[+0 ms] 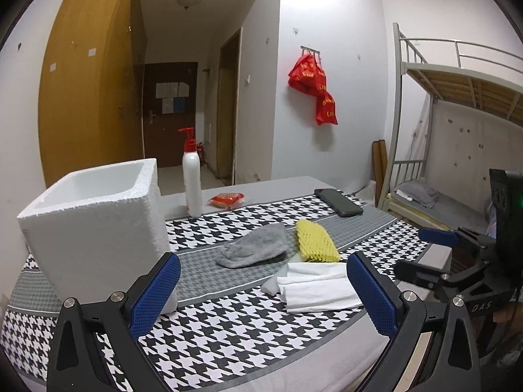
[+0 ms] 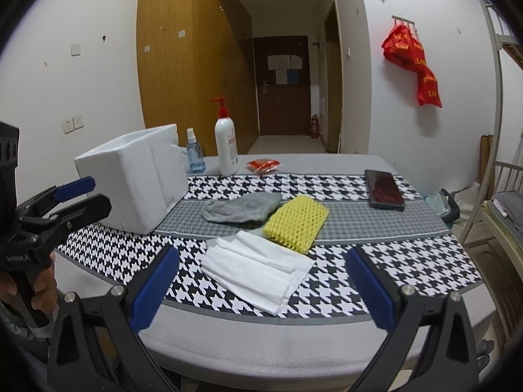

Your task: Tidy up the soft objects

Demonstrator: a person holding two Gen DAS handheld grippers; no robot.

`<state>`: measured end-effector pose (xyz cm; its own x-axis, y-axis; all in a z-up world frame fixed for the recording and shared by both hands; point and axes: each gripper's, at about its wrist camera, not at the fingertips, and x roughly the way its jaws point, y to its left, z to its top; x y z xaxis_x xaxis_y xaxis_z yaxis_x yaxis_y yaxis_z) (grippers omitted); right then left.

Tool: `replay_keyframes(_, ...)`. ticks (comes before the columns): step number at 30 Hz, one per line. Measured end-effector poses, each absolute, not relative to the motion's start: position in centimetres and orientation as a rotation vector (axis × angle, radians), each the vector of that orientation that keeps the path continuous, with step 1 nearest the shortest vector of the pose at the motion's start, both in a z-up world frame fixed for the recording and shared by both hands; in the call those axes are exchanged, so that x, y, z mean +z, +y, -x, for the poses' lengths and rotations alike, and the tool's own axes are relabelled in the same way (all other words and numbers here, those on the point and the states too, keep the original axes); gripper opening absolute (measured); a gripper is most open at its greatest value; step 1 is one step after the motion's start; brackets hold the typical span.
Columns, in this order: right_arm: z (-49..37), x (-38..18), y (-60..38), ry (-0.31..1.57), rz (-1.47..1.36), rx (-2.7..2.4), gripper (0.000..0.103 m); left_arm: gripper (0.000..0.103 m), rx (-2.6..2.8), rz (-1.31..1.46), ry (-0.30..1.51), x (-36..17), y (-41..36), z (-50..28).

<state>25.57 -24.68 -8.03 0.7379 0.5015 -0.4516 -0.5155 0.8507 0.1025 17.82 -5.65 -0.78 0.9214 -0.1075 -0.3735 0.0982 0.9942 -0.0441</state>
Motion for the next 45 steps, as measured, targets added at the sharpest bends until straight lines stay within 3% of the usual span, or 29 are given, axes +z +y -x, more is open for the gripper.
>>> replay_keyframes(34, -31.1, -13.9, -21.5, 0.677, 0.111, 0.711, 0.102, 0.102, -0.048, 0.030, 0.505, -2.9, -5.1, -23.2)
replay_keyframes(40, -31.7, -14.7, -21.3, 0.706, 0.139, 0.708, 0.080, 0.102, -0.050, 0.025, 0.517, -3.2, -5.5, -23.9)
replay_keyframes(42, -31.8, -15.0, -21.4, 0.714, 0.144, 0.711, 0.077, 0.102, -0.049, 0.028, 0.520, -3.3, -5.5, -24.1)
replay_keyframes(45, -31.9, -15.4, -21.2, 0.729, 0.164, 0.716, 0.060, 0.102, -0.053, 0.029, 0.529, -3.4, -5.6, -24.4)
